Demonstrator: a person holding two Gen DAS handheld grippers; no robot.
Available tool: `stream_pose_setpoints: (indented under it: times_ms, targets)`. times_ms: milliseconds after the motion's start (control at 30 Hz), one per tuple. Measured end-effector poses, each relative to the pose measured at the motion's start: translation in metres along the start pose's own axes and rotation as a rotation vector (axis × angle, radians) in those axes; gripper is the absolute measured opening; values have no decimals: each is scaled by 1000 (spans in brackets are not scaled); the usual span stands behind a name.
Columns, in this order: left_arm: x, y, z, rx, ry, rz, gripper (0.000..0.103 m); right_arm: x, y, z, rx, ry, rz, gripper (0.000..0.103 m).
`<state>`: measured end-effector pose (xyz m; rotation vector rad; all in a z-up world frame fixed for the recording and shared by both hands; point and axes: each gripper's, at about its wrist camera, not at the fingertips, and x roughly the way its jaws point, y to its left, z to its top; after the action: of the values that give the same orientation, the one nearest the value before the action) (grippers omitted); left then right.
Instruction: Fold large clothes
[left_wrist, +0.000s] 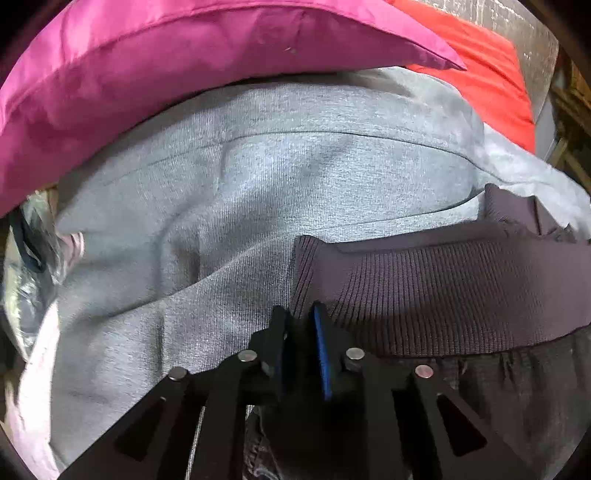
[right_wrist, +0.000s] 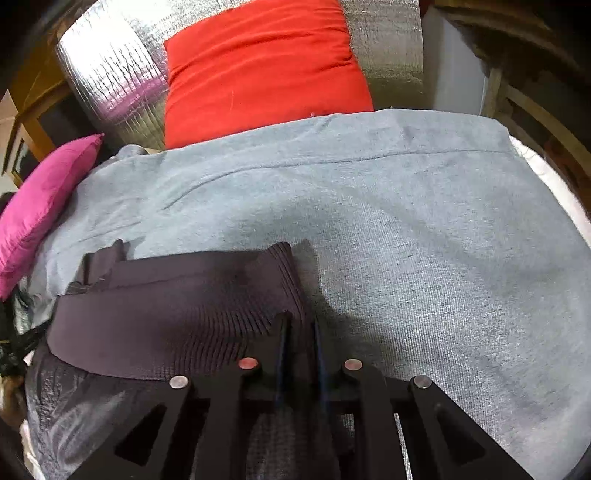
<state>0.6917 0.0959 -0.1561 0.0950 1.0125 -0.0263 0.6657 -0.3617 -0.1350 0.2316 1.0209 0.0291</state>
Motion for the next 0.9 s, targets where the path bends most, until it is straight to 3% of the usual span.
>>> stream_pose_setpoints:
  times_ms: [33,67,100,133,167,333,400,533,633,700,767,833,900]
  targets:
    - [-4,-2,1,9,-3,8,34,-1,2,1,-7,2,-1,24]
    - [-11,-4,3,16,-15,25,52,-3,2,1,-7,8,2,29]
    - [-21,-5,4,18,-40,41,64,-5,1,2,1,19,-1,51]
    - [-35,-5,5,16,-76,54,65,-12,0,3,13,26,-23,83]
    - [-50,-3,6,10,-106,64,65,-20,-2,3,13,14,-45,88]
    - [-130,1,-6,-1,-236,100,69,-89,7,-2,-19,-112,-72,88]
    - [-165,-14,-24,21,-287,50,71,-117,25,-11,-73,-160,-39,88]
    - [-199,-48,-68,96,-332,-43,77,-154,87,-66,-261,-206,42,88]
    - [-193,-89,-102,189,-324,-49,77,-149,131,-111,-421,-198,23,88]
    - [-167,-110,-111,223,-260,3,77,-133,149,-125,-484,-170,-11,88]
    - [-136,-114,-113,212,-178,44,79,-109,154,-129,-519,-131,-103,88]
    - [-115,-105,-112,162,-131,32,79,-82,140,-124,-463,-49,-158,87]
    - [-110,-96,-109,105,-110,16,80,-73,122,-118,-385,-26,-162,88]
